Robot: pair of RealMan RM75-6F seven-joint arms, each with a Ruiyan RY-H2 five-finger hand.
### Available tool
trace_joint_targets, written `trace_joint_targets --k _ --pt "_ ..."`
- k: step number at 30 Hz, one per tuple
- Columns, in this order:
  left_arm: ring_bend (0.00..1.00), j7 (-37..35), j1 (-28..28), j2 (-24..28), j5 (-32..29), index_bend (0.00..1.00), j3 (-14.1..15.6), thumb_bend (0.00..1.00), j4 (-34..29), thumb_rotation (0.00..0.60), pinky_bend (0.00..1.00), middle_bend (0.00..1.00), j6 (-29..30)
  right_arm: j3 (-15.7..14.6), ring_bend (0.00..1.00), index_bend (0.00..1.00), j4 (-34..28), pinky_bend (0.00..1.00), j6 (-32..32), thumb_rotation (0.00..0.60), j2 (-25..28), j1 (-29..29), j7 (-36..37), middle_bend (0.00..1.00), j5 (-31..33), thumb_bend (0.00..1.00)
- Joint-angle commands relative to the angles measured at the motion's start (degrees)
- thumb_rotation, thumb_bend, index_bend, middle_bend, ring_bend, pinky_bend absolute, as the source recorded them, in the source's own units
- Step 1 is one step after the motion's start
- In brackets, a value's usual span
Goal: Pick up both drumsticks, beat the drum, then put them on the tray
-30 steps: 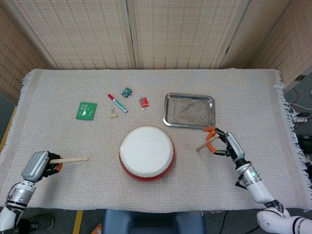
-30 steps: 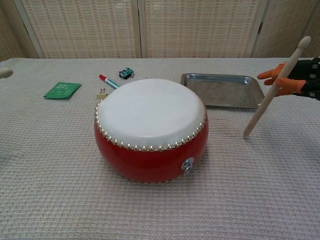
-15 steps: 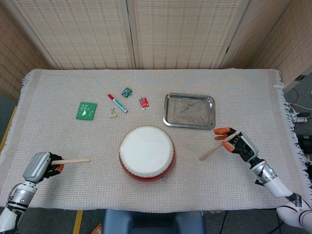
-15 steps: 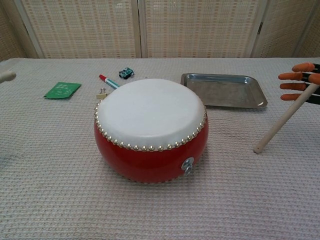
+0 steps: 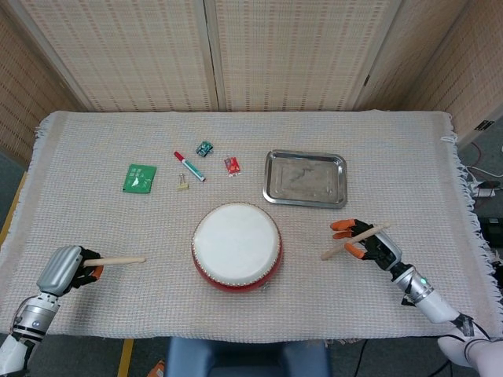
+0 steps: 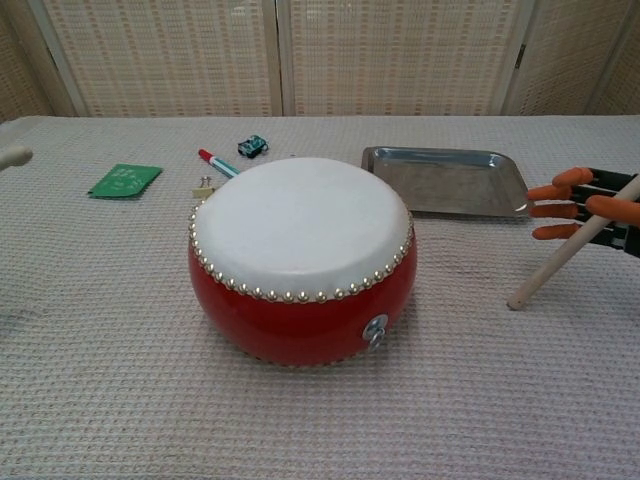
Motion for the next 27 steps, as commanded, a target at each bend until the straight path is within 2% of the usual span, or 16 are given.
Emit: trace_joint_targets --k 1,7,12,21,27 --pt "1.00 -0.18 0.11 -0.03 0.06 1.00 0.08 0.70 0.22 0.600 1.00 1.00 0.10 -0.57 0.24 0.43 0.00 0.29 -0.83 0.600 -0.75 0.59 -1.25 0.30 0.13 0.30" --pt "1.00 -0.81 0.31 -0.17 0.07 1.00 0.23 0.70 0.93 0.600 1.00 1.00 0.11 -0.92 0.28 0.48 -0.38 0.32 -2.52 0.600 -1.82 1.46 -3.38 0.34 0.83 0.30" --pt "1.00 -1.18 0.24 -0.40 0.35 1.00 0.36 0.70 1.39 0.600 1.00 1.00 -0.03 -0.90 0.33 0.55 -1.02 0.37 -3.76 0.600 -2.68 2.20 -5.37 0.40 1.72 0.25" --pt "1.00 -1.39 0.18 -0.42 0.55 1.00 0.54 0.70 1.57 0.600 1.00 1.00 -0.28 -0.81 0.50 0.78 -1.73 0.51 -5.99 0.600 -3.97 2.97 -8.68 0.60 3.29 0.15" --pt "1.00 -1.86 0.21 -0.62 0.67 1.00 0.78 0.70 1.95 0.600 1.00 1.00 -0.49 -0.79 0.63 0.90 -2.53 0.59 -7.06 0.600 -4.54 3.72 -10.50 0.71 3.78 0.12"
